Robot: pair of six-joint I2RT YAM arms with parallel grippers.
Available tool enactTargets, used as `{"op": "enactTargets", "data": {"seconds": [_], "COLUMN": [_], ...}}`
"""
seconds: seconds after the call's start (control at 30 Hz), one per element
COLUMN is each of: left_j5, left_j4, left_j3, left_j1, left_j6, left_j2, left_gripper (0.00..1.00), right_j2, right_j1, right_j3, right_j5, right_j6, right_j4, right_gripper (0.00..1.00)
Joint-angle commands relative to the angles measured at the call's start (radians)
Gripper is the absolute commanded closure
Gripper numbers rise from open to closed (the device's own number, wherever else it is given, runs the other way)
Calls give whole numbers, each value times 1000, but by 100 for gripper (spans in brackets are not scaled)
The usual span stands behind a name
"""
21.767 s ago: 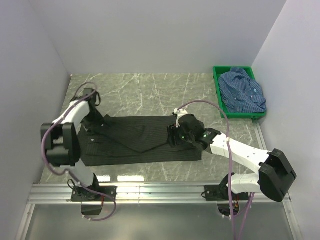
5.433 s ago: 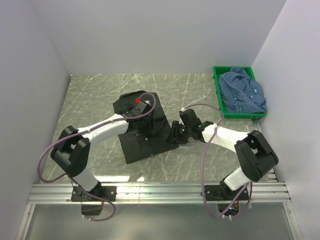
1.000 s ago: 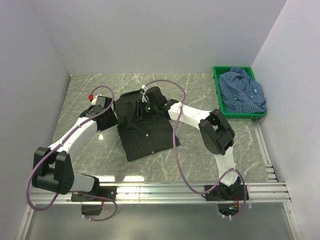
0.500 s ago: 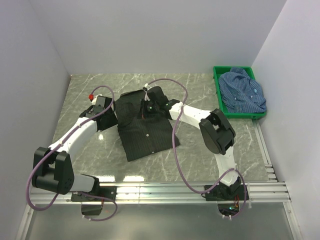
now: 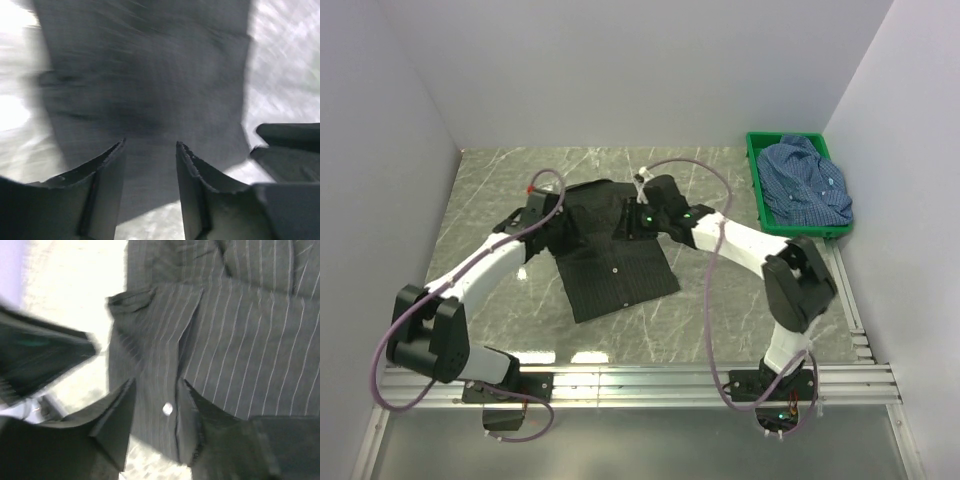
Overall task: Fold and stack the long sleeve shirts
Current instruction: Fold the shirt
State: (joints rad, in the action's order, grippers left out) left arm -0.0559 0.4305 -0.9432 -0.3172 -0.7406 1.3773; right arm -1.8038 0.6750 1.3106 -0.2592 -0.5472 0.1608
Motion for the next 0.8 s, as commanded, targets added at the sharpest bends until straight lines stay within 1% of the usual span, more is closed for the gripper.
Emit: {"op": "enactTargets", "data": {"seconds": [0.0,0.03,0.2,0.23,0.33,0.43,0.5,0.6,0.63,0.67,0.7,0.77], "left_j5": [-127,-113,-125,-119,-110,-134,-166,-168,-151,-118,-51,8], "left_j4": [-122,-130,-200,-200,-213,-251,-254,-237,-227,-181,-153,-107], "left_j3": [-68,-81,-173,-187,-218,-206,-201,-206,-215,-253,-278,-356], "left_j1": [-80,-104,-131,-135,-141,-146,-157,-161,-160,-157,-149,-128], "left_j6": [-56,-59,-62,-62,-72,-104,-117,-128,-114,-99,-83,-22], "left_j2": [81,139,337,404,508,548,539,444,381,355,335,319], "left_gripper": [52,56,63,65,67,67,66,62,57,54,48,43], "right_j2": [109,124,144,153,167,169,169,196,220,233,245,280], "right_j1": [-54,-64,-69,-71,-92,-132,-155,-161,-161,-158,-160,-144], "right_j3": [-129,-190,-326,-359,-421,-459,-462,-447,-432,-424,-418,-398], "right_j5": [-139,-161,-195,-181,-134,-95,-36,29,34,34,31,17], "right_j6": [-51,-59,-102,-103,-109,-108,-91,-50,-43,-40,-40,-49], "right_j4": [-70,-84,-132,-130,-116,-92,-49,0,12,19,32,36], "right_gripper": [51,50,53,54,55,55,56,56,56,56,56,56]}}
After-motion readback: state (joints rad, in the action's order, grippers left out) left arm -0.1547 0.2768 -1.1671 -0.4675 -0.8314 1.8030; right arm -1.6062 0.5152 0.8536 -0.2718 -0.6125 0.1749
